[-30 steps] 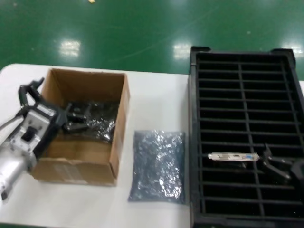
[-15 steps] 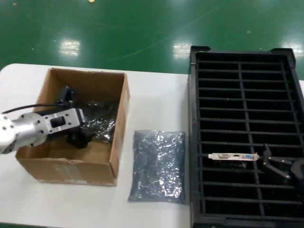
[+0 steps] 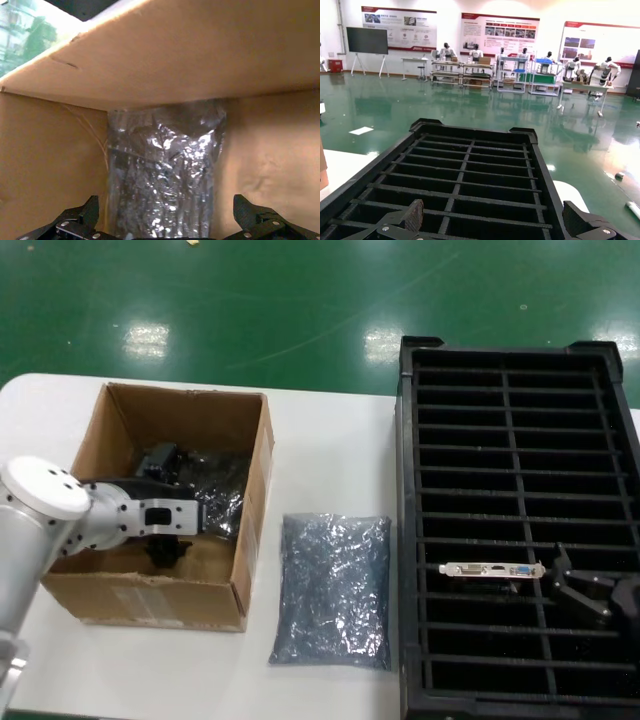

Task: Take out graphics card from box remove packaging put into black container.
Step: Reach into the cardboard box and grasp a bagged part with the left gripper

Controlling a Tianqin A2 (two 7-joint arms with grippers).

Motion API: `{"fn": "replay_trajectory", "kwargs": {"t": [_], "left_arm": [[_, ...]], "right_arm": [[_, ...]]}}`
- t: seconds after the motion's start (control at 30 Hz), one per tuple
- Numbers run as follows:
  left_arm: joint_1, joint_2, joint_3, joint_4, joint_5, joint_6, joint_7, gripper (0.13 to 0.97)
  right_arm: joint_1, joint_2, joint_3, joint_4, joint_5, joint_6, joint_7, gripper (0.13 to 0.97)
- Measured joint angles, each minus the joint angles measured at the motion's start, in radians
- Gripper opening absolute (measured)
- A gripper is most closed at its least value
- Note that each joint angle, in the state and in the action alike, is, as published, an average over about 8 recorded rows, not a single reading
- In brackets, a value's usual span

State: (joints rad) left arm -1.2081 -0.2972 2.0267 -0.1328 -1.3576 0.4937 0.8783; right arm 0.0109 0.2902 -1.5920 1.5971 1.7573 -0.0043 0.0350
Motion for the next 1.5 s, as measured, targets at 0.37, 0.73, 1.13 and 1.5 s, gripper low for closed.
{"fn": "replay_trajectory", "kwargs": {"t": [0.37,0.73,1.13,1.5], "left_arm": [[-0.015,0.055,-0.062,0.085,-0.057,-0.130,0.206,0.894],[-0.009,0.058,-0.124,0.096,-0.116,-0.163,0.326,0.723],[0.004,0.042,-0.139,0.079,-0.128,-0.134,0.360,0.446],[0.016,0.033,-0.173,0.058,-0.161,-0.140,0.415,0.259]], "right_arm": [[0.000,0.000,0.000,0.000,0.000,0.000,0.000,0.966],[0.000,0.000,0.000,0.000,0.000,0.000,0.000,0.966],[0.000,0.000,0.000,0.000,0.000,0.000,0.000,0.966],[0.000,0.000,0.000,0.000,0.000,0.000,0.000,0.966]]}}
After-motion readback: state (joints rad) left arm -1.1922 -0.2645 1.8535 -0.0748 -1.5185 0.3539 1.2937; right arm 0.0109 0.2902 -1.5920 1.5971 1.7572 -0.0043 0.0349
